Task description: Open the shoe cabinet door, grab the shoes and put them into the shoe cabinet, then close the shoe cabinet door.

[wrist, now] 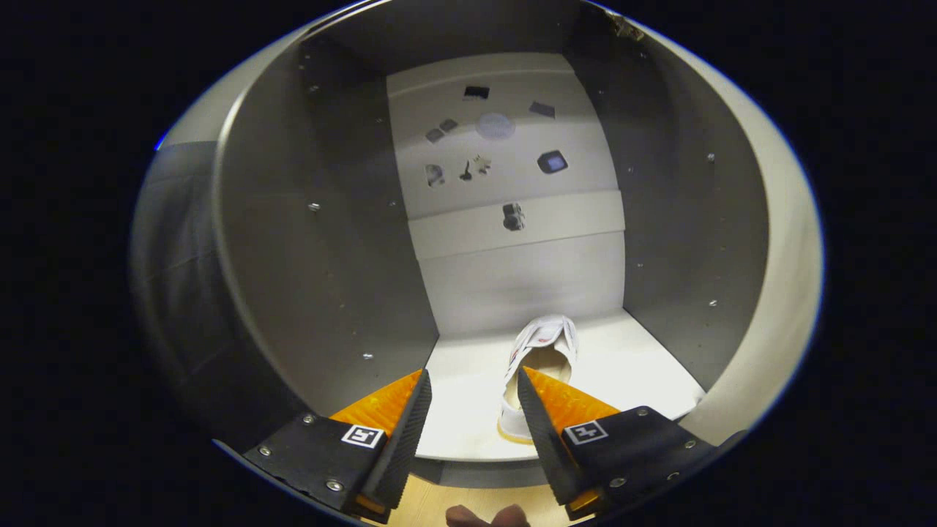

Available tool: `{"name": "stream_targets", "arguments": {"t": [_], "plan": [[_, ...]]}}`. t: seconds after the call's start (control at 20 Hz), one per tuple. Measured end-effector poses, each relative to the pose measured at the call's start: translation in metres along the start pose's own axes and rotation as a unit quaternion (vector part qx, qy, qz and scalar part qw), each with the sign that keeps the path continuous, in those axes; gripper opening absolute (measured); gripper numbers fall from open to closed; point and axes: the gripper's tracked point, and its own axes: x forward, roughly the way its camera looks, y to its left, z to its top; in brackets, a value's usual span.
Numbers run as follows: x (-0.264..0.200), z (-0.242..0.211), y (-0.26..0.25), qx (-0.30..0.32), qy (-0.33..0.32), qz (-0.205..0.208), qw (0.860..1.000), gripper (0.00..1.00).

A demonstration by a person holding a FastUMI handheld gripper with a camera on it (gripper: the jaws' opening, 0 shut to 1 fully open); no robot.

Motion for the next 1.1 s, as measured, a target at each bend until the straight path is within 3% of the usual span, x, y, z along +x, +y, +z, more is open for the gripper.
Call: {"name": "stream_targets", "arguments": {"t": [0.15, 0.6, 1.1], "plan": [[-0.051, -0.004, 0.016, -0.016, -0.005, -0.013, 1.000, 0.84], [-0.175, -0.012, 0.028, -0.003, -0.022, -0.045, 0.999, 0.89], [-0.285, -0.007, -0.011, -0.003, -0.052, -0.021, 0.998, 0.89]]}}
